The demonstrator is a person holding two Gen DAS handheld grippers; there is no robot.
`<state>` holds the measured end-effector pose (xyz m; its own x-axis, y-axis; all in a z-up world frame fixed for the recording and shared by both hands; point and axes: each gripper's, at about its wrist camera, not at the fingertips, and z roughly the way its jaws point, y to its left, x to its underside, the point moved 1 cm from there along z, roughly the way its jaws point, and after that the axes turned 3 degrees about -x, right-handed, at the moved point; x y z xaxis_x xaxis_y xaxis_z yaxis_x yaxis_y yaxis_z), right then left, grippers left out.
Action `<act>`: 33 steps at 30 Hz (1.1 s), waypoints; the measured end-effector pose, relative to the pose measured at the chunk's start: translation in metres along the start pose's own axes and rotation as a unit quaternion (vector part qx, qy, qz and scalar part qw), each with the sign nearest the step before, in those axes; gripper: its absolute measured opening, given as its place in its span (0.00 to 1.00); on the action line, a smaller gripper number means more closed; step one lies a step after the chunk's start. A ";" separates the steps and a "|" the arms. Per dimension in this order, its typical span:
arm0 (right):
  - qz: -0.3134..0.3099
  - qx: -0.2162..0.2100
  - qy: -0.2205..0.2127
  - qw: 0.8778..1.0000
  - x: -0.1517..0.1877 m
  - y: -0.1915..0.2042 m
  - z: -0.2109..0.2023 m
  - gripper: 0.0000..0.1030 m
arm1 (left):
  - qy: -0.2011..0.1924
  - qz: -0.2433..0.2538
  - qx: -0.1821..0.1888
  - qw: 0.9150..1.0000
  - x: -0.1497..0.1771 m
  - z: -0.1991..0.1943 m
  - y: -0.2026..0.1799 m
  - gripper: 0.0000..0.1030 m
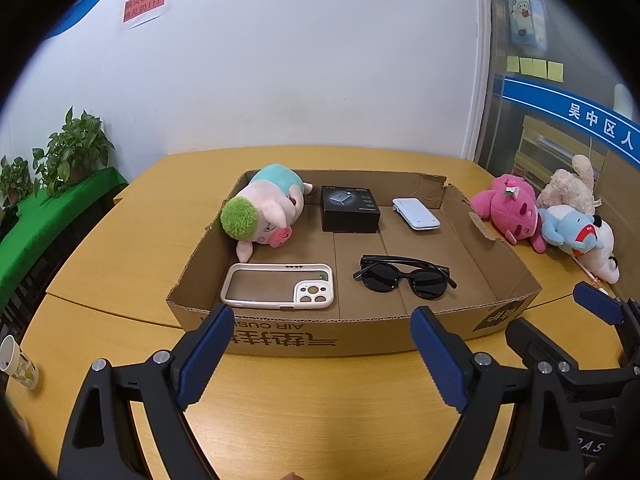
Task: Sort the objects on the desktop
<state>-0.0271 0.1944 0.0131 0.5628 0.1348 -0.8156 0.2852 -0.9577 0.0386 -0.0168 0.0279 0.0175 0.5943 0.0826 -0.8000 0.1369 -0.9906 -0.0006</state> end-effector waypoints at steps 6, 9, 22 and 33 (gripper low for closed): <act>-0.002 0.000 0.000 1.000 -0.001 -0.002 0.001 1.00 | -0.002 0.007 -0.007 1.000 -0.001 0.000 -0.001 0.87; -0.002 -0.001 0.001 1.000 -0.002 -0.004 0.001 1.00 | -0.002 0.008 -0.009 1.000 0.000 0.000 0.000 0.87; -0.003 0.003 0.004 1.000 0.000 -0.008 0.004 1.00 | 0.001 0.019 -0.017 1.000 0.003 0.000 -0.002 0.87; -0.004 0.002 0.006 1.000 0.003 -0.006 0.003 1.00 | -0.002 0.016 -0.020 1.000 0.003 -0.004 0.002 0.87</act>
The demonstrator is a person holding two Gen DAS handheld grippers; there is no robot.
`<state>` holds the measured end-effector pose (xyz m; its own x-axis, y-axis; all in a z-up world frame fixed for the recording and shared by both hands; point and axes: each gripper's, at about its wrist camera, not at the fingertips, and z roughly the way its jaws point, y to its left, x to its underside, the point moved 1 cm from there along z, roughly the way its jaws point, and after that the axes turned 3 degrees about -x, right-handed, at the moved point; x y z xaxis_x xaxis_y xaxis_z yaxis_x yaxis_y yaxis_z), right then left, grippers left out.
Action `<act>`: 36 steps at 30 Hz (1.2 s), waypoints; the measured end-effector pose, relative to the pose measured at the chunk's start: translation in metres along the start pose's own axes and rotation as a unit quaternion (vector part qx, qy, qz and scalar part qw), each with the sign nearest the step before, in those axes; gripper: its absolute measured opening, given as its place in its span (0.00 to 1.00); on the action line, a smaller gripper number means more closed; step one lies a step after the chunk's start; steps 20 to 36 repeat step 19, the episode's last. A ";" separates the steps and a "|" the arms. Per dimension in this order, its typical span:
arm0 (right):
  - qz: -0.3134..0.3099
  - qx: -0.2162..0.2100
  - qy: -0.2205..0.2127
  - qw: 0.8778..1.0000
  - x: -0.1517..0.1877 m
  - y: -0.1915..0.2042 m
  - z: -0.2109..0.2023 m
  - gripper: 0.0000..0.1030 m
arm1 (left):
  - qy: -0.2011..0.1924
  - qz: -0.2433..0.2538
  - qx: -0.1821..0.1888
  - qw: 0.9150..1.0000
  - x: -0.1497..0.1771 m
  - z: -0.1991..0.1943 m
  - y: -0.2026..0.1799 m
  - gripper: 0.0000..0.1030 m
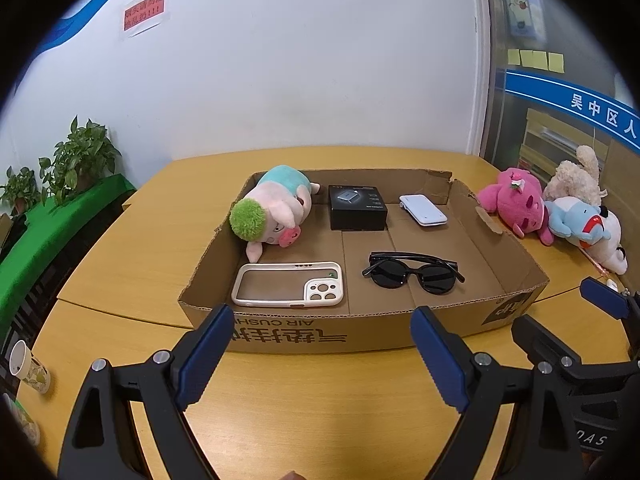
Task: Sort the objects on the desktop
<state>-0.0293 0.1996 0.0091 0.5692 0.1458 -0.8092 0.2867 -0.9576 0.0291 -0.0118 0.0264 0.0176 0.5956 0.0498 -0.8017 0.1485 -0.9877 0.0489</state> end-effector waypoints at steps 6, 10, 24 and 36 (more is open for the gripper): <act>-0.001 -0.004 0.003 1.000 0.002 0.003 0.001 1.00 | 0.002 0.005 -0.003 1.000 0.001 -0.001 0.000 0.87; -0.004 -0.004 0.004 1.000 0.004 0.004 0.001 1.00 | 0.009 0.004 0.007 1.000 0.003 0.001 0.000 0.87; -0.003 -0.005 0.009 1.000 0.005 0.003 0.002 1.00 | -0.002 0.011 -0.023 1.000 0.010 -0.002 0.000 0.87; -0.003 -0.005 0.009 1.000 0.005 0.003 0.002 1.00 | -0.002 0.011 -0.023 1.000 0.010 -0.002 0.000 0.87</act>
